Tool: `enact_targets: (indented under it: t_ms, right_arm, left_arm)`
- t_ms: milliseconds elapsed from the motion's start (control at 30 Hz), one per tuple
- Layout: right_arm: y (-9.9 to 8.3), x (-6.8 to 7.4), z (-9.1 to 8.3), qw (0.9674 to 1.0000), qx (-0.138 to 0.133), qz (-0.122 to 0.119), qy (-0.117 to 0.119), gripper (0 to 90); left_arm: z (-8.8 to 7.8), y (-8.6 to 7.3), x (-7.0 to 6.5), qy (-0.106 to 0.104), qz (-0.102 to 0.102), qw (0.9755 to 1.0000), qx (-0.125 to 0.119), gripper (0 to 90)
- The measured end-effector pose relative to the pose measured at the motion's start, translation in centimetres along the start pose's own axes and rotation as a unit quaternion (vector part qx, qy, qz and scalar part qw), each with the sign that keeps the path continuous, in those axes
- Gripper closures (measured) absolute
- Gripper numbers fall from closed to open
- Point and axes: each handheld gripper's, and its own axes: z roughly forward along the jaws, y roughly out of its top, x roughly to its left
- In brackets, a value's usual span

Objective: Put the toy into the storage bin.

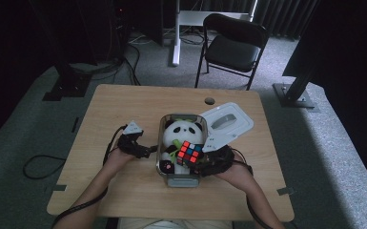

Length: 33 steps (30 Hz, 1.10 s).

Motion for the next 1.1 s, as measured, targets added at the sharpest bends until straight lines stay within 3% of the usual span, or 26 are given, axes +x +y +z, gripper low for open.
enact_targets:
  t_ms: [133, 267, 433, 567, 667, 867, 967, 1067, 1100]
  right_arm:
    - [-0.1, 0.1, 0.0, 0.9996, -0.004, -0.003, 0.028, 33.7]
    - [-0.2, 0.3, 0.7, 0.9990, 0.007, -0.010, 0.042, 33.7]
    - [-0.3, 0.1, 1.7, 0.9980, 0.011, -0.004, 0.062, 33.6]
    - [-0.3, 0.0, 1.7, 0.9978, 0.015, 0.003, 0.064, 31.8]
    - [-0.3, -0.1, 1.2, 0.9969, -0.002, 0.014, 0.078, 27.4]
    - [0.2, -0.1, -0.2, 0.9979, -0.023, 0.007, 0.060, 25.6]
    - [0.5, -0.4, -1.0, 0.9976, -0.045, 0.020, 0.049, 26.4]
    - [0.7, -0.8, -1.6, 0.9964, -0.068, 0.034, 0.037, 36.7]
    - [0.8, -0.8, -1.7, 0.9962, -0.071, 0.039, 0.032, 43.9]
  left_arm:
    - [-0.5, 0.3, -0.2, 0.004, 0.010, 0.9999, -0.007, 2.2]
    - [-0.9, 0.6, -0.4, 0.003, 0.020, 0.9998, -0.007, 2.2]
    - [-1.5, 0.9, -0.6, 0.021, 0.028, 0.9994, -0.007, 2.2]
    - [-2.1, 1.5, -0.9, 0.005, 0.025, 0.9997, 0.001, 2.2]
    - [-2.8, 2.1, -1.3, -0.009, 0.020, 0.9997, 0.006, 2.2]
    - [-4.7, 3.6, -2.5, -0.028, 0.026, 0.9991, -0.017, 2.5]
    - [-5.5, 4.6, -3.4, -0.024, 0.039, 0.9986, -0.027, 2.5]
    - [-6.3, 5.5, -4.5, -0.032, 0.049, 0.9976, -0.038, 2.6]
    - [-6.6, 5.7, -4.9, -0.037, 0.052, 0.9968, -0.047, 8.5]
